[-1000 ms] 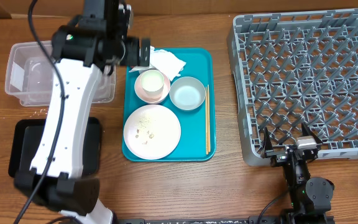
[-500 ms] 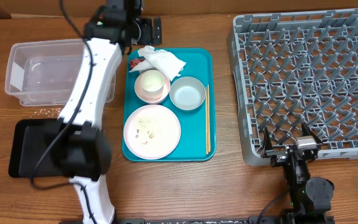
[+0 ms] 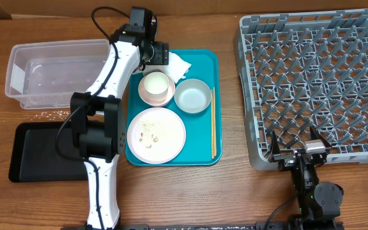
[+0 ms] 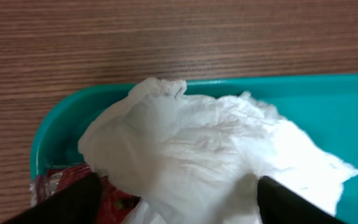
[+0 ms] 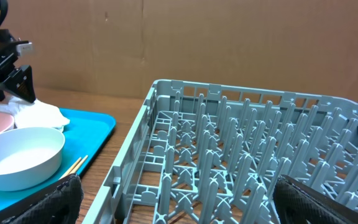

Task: Sort waste into correct bins and load items into the dishwasher
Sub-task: 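Grasp the white crumpled tissue on the tray with the left gripper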

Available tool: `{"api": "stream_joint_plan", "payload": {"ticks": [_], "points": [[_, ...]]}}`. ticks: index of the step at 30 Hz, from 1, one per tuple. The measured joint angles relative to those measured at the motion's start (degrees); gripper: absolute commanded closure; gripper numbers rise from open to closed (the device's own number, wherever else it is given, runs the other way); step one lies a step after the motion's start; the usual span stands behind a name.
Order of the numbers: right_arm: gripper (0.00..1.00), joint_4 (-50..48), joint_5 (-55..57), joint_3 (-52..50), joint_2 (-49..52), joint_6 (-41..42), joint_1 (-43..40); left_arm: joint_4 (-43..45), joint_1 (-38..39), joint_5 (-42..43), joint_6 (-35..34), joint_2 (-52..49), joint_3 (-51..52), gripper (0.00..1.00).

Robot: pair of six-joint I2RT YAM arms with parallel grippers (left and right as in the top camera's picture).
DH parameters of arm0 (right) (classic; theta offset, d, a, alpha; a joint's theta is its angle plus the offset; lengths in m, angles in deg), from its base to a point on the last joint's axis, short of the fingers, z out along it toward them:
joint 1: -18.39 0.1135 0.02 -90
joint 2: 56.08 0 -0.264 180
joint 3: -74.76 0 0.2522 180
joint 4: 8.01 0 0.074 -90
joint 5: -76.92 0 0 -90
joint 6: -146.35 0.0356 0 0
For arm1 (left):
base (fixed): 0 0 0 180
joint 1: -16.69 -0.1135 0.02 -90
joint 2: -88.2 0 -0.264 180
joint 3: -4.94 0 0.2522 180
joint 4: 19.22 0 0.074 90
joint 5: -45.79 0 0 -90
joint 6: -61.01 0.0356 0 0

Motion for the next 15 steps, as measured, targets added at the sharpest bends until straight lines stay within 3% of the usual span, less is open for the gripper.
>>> {"api": "stream_joint_plan", "payload": {"ticks": [6,8,11,12,15], "points": [[0.0,0.0,0.0,0.0,0.0,0.0,0.0,0.4,0.0,-0.1,-0.2,-0.4,0.0,0.42],[0.0,0.0,0.0,0.0,0.0,0.0,0.0,0.3,0.0,-0.1,-0.4,-0.4,0.0,0.55],[0.0,0.0,0.0,0.0,0.0,0.0,0.0,-0.1,0.0,-0.1,-0.3,-0.4,0.0,0.89],[0.0,0.0,0.0,0.0,0.0,0.0,0.0,-0.1,0.0,-0.1,-0.5,-0.4,0.0,0.96],[0.0,0.0,0.0,0.0,0.0,0.0,0.0,-0.3,0.0,-0.1,-0.2,-0.4,0.0,0.96]]}}
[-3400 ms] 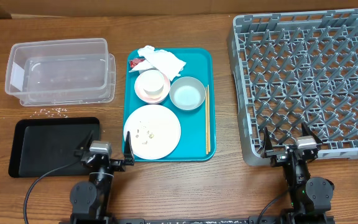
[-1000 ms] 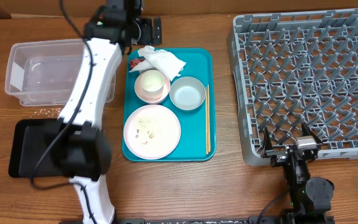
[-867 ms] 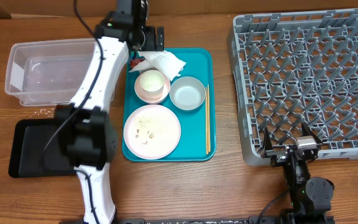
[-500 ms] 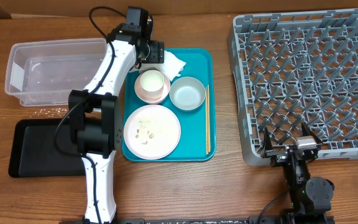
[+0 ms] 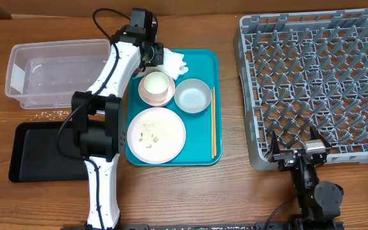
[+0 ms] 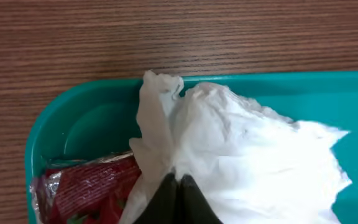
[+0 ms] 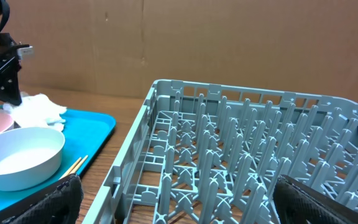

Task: Sort waste into correct bins and load items into the dishwasher
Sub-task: 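Grasp the white crumpled tissue on the tray with the left gripper, then carry the tissue left and drop it into the clear plastic bin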

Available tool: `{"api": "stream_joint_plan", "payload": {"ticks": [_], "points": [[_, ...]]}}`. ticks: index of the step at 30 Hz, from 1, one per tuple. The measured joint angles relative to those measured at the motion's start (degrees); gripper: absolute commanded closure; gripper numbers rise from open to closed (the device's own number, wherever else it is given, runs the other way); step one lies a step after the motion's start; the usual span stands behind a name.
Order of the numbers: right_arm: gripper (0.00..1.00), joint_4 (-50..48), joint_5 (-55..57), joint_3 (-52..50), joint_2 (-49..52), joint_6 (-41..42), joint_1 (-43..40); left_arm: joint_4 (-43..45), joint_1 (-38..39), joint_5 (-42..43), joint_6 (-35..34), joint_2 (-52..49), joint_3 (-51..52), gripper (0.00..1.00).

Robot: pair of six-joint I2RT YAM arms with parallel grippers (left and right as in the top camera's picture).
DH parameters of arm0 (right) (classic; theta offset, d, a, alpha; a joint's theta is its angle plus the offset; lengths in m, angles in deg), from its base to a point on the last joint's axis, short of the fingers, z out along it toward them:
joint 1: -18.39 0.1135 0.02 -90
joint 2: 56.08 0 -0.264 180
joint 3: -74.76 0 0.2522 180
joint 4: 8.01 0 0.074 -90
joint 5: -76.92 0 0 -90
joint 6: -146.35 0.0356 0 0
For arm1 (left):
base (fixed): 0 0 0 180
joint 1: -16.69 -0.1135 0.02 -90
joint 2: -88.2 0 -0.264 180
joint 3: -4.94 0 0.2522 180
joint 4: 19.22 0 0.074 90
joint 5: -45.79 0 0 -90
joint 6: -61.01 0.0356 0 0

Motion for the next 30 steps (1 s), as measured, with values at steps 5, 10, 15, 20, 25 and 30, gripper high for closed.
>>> {"api": "stream_joint_plan", "payload": {"ticks": [5,10,15,20,25,30], "points": [[0.0,0.0,0.0,0.0,0.0,0.0,0.0,-3.7,0.0,0.1,-0.3,0.0,-1.5,0.96],[0.0,0.0,0.0,0.0,0.0,0.0,0.0,-8.9,0.0,0.5,-2.0,0.3,-6.6,0.96],[0.0,0.0,0.0,0.0,0.0,0.0,0.0,-11.4,0.0,2.5,-3.4,3.7,-10.1,0.96],[0.0,0.0,0.0,0.0,0.0,0.0,0.0,-11.6,0.0,3.3,-4.3,9.9,-11.3,0.96],[0.0,0.0,0.0,0.0,0.0,0.0,0.0,-11.8,-0.3,1.9,-4.8,15.0,-11.6,0.96],[0.0,0.0,0.0,0.0,0.0,0.0,0.0,-12.0,-2.4,-7.2,-10.0,18.0,-11.6,0.96]]}}
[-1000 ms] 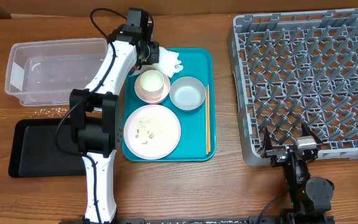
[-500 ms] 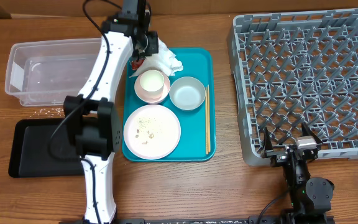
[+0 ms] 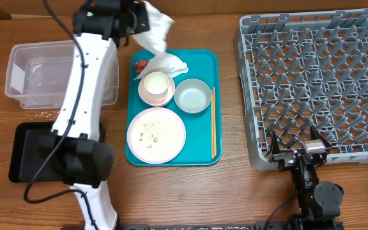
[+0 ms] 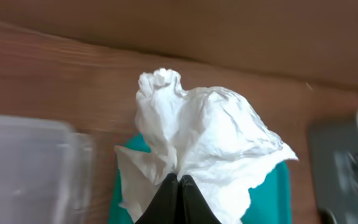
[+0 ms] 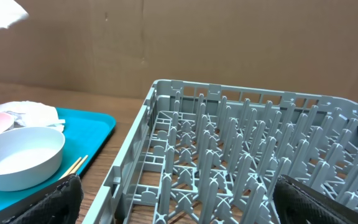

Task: Sort waste into correct bins and load items into the dishwasher
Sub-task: 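Carry the tissue left and drop it into the clear plastic bin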

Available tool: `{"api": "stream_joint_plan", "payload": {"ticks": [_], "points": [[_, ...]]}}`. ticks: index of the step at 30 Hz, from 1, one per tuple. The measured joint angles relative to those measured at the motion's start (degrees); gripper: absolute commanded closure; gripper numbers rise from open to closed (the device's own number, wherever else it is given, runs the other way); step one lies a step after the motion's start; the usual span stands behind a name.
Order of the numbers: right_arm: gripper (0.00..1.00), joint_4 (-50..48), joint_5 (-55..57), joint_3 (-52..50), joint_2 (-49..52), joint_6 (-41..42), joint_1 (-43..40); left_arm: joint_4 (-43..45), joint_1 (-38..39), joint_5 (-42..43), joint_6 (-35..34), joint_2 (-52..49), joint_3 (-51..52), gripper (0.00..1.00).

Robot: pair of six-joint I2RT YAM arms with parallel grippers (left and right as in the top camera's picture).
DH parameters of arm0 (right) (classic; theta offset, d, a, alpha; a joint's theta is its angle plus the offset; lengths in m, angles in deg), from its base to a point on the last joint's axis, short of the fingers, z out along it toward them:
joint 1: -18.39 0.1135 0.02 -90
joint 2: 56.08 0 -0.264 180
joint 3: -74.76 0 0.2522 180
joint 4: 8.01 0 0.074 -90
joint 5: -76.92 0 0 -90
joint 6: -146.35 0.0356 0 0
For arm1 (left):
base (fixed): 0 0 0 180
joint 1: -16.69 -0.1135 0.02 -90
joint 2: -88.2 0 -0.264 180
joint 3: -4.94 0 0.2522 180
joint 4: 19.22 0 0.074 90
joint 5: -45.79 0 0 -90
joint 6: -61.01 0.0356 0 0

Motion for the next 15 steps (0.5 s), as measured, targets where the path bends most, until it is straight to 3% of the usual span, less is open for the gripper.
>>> {"api": "stream_joint_plan", "payload": {"ticks": [4,9,13,14,15], "points": [[0.0,0.0,0.0,0.0,0.0,0.0,0.0,-2.4,-4.8,-8.3,-7.1,1.1,-0.1,0.96],[0.0,0.0,0.0,0.0,0.0,0.0,0.0,-6.3,-11.0,-12.1,-14.5,0.8,-0.1,0.95],[0.0,0.0,0.0,0.0,0.0,0.0,0.0,-8.7,-13.8,-13.2,-18.2,-0.9,-0.2,0.74],[0.0,0.0,0.0,0.0,0.0,0.0,0.0,-8.9,-14.3,-13.3,-18.8,-1.7,-0.2,0.63],[0.0,0.0,0.0,0.0,0.0,0.0,0.0,-8.9,-14.6,-13.2,-19.4,-2.6,-0.2,0.43]]}}
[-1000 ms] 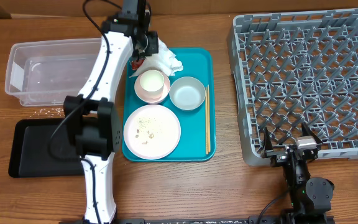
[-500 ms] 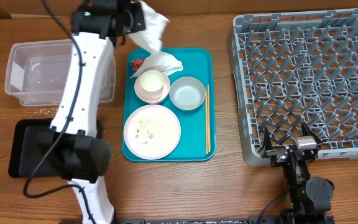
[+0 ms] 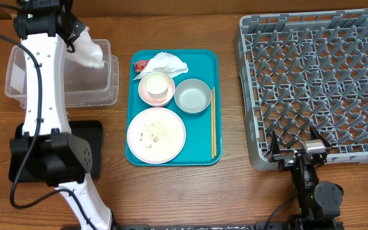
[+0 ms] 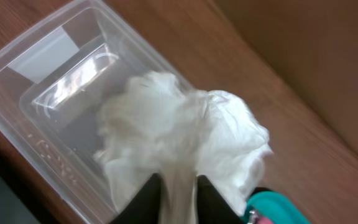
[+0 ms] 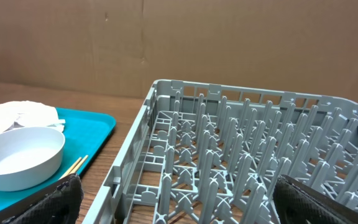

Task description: Sort waste into correct bins and load items into the dishwasher

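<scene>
My left gripper (image 3: 75,35) is shut on a crumpled white napkin (image 3: 89,52), held above the right end of the clear plastic bin (image 3: 37,76). In the left wrist view the napkin (image 4: 185,124) hangs in front of my gripper (image 4: 179,199), over the bin (image 4: 61,81). The teal tray (image 3: 200,137) carries another white napkin (image 3: 166,62), a red wrapper (image 3: 140,64), a pink cup (image 3: 156,87), a grey-blue bowl (image 3: 192,96), a crumb-strewn plate (image 3: 156,133) and chopsticks (image 3: 213,121). My right gripper (image 3: 298,152) stands open at the near edge of the grey dish rack (image 3: 312,76).
A black tray (image 3: 93,150) lies in front of the clear bin, partly under my left arm. In the right wrist view the rack (image 5: 241,143) fills the frame, with the bowl (image 5: 17,155) and the tray (image 5: 95,121) to its left.
My left gripper, still shut on the napkin, has gone from above the tray's far left corner to above the right end of the clear bin. The right arm has not moved.
My left gripper stood open around the napkin at the tray's far left corner, then shut on it. Later it held the napkin high behind the tray, leaving another napkin and a red wrapper there. Now the napkin hangs over the clear bin.
</scene>
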Available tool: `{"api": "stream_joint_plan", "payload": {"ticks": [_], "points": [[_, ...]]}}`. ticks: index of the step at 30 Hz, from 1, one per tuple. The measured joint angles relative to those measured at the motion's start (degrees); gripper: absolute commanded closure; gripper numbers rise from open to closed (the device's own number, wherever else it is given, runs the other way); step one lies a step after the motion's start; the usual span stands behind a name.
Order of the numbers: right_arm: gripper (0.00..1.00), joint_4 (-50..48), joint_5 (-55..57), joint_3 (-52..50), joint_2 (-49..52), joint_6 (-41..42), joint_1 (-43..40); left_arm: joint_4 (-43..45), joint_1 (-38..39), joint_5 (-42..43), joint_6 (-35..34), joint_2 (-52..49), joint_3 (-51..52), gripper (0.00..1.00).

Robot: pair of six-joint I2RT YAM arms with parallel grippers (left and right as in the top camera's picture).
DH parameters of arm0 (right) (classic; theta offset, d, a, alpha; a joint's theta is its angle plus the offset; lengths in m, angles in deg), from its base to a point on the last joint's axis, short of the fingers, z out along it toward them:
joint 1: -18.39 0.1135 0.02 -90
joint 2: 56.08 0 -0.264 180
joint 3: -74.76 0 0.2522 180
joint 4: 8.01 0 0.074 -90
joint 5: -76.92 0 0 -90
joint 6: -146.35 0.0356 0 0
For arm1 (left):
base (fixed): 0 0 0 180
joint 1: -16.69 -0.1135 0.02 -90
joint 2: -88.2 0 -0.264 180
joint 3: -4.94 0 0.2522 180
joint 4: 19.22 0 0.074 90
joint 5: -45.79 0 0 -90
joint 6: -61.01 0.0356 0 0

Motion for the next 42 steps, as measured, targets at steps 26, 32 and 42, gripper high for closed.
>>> {"api": "stream_joint_plan", "payload": {"ticks": [26,32,42], "points": [[0.0,0.0,0.0,0.0,0.0,0.0,0.0,7.6,14.2,33.5,32.0,-4.1,0.0,0.14],[0.0,0.0,0.0,0.0,0.0,0.0,0.0,10.9,23.9,23.5,37.0,-4.7,0.0,0.12],[0.0,0.0,0.0,0.0,0.0,0.0,0.0,9.6,22.5,16.2,40.3,-14.5,-0.2,0.08]]}}
